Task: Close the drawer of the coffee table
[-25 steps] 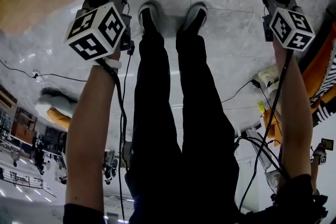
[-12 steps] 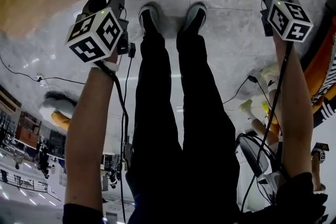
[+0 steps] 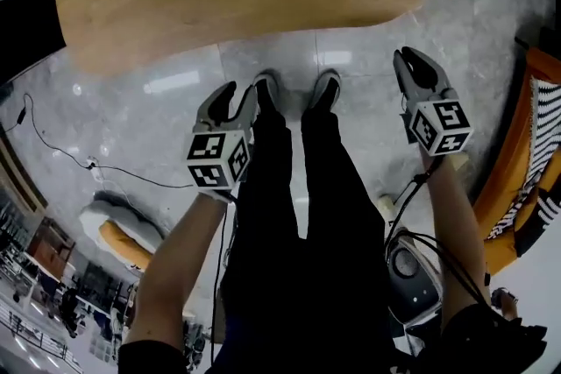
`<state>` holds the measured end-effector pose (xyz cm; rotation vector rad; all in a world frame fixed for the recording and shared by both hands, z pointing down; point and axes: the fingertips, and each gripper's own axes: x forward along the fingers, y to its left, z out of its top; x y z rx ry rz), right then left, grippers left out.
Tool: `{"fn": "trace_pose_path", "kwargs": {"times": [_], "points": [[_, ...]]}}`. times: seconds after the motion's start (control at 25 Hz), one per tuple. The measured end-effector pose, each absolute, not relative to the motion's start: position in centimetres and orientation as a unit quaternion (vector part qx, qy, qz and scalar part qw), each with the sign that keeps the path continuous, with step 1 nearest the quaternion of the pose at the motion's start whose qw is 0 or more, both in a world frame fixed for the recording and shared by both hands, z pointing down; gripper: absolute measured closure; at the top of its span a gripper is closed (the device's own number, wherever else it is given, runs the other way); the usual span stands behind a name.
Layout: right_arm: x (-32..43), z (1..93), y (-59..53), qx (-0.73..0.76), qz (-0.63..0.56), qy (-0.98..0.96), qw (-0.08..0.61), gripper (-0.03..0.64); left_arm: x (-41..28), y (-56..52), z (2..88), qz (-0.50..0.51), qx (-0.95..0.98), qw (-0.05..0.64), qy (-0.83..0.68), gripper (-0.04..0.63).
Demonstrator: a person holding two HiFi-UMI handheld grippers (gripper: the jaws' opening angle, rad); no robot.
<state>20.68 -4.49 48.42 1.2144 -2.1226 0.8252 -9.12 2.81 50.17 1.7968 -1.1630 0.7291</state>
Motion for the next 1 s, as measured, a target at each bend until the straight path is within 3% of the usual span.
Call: {"fn": "trace_pose_path", "kwargs": {"times": [0.12,0.4,0.56,0.8,1.0], "points": [[20.1,40.1,-7.3,0.479,0.282,-0.805,0.208,0.560,-6.5,0.2,43.2,0.249,0.753,0.395,-0.464,0.440],[16.8,21.5,-7.2,0.472,0.222,-0.842,0.136,0.574,-2.5,-2.9,25.3,0.149,0.796,0.360,-0.463,0.440],[15.0,10.9,-7.0,0.458,0.184,-0.869,0.029,0.600,-2.5,-4.7,15.6,0.093,0.818,0.307,-0.478,0.440],[11.6,3.1,-5.1,0.442,0.156,-0.883,0.030,0.614,-5.1,-5.1,4.7,0.042,0.838,0.225,-0.495,0.440],[10.7,-4.9,-4.2,0.450,0.091,-0.888,-0.001,0.615,-6.0,-4.3,-4.3,0.019,0.861,0.120,-0.494,0.489]]}}
